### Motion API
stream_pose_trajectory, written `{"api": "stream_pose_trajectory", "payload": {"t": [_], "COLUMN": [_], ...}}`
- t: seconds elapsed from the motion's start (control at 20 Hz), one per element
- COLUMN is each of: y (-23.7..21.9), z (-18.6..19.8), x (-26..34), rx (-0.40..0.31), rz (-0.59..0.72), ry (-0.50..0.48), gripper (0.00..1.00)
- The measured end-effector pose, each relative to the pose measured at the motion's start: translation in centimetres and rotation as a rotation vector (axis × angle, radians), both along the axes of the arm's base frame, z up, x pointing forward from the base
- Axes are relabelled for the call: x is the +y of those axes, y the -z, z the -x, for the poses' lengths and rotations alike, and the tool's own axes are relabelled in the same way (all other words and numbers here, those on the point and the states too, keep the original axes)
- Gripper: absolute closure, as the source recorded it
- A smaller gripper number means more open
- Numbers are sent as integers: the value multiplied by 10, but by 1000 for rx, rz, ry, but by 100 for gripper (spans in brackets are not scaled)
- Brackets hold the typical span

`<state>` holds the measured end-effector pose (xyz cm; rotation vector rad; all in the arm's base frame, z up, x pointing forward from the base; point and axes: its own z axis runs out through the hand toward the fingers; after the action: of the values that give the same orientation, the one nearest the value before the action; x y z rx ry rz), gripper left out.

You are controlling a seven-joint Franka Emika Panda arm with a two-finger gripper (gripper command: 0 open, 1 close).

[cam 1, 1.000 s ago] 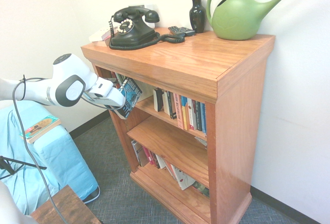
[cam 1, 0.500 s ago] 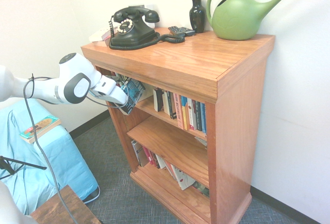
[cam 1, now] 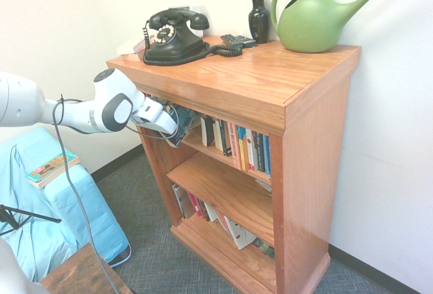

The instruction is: Put the book on the shelf

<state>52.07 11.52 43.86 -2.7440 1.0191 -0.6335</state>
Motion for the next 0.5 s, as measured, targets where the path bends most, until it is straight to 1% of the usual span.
{"api": "stream_pose_trajectory", "payload": {"t": [0.3, 0.5], "y": [9, 11], "z": [-9, -11], "x": [6, 10], "rx": [1, -17], "rz": [7, 18], "ry": [-7, -12], "gripper": [100, 100]}}
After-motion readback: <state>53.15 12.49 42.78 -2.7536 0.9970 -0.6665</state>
